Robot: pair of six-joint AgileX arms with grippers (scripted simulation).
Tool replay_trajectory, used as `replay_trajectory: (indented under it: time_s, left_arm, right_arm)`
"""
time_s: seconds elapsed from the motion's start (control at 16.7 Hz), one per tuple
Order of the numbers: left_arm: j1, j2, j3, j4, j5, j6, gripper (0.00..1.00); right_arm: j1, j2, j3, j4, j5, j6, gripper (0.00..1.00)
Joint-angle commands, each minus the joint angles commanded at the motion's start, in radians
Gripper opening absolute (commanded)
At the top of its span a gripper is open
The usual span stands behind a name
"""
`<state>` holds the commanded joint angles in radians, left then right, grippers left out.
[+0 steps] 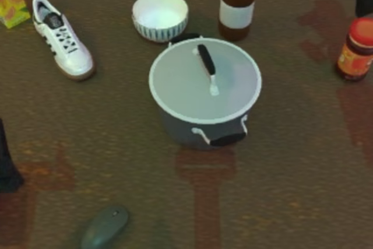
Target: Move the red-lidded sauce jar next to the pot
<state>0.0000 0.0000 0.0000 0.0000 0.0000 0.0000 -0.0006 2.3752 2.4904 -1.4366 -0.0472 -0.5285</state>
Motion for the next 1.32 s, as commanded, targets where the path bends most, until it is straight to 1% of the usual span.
replay_trajectory:
  time_s: [0.24, 0.36, 0.48, 0.9, 1.02, 1.32]
  left_arm:
    - [0.0, 0.0, 0.0, 0.0, 0.0, 0.0, 1.0]
    - [0.0, 0.0, 0.0, 0.0, 0.0, 0.0, 1.0]
    - [0.0, 0.0, 0.0, 0.0, 0.0, 0.0, 1.0]
    - [0.0, 0.0, 0.0, 0.0, 0.0, 0.0, 1.0]
    - [0.0, 0.0, 0.0, 0.0, 0.0, 0.0, 1.0]
    - [0.0, 0.0, 0.0, 0.0, 0.0, 0.0, 1.0]
  right_arm:
    - [-0.002, 0.225, 0.232, -0.128, 0.001, -0.057, 1.0]
    - [-0.002, 0.288, 0.297, -0.162, 0.001, -0.073, 1.0]
    - [-0.002, 0.307, 0.317, -0.172, 0.001, -0.079, 1.0]
    - [0.002, 0.303, 0.298, -0.156, 0.001, -0.076, 1.0]
    - [0.002, 0.287, 0.24, -0.109, 0.001, -0.074, 1.0]
    - [0.004, 0.231, 0.001, 0.06, 0.001, -0.073, 1.0]
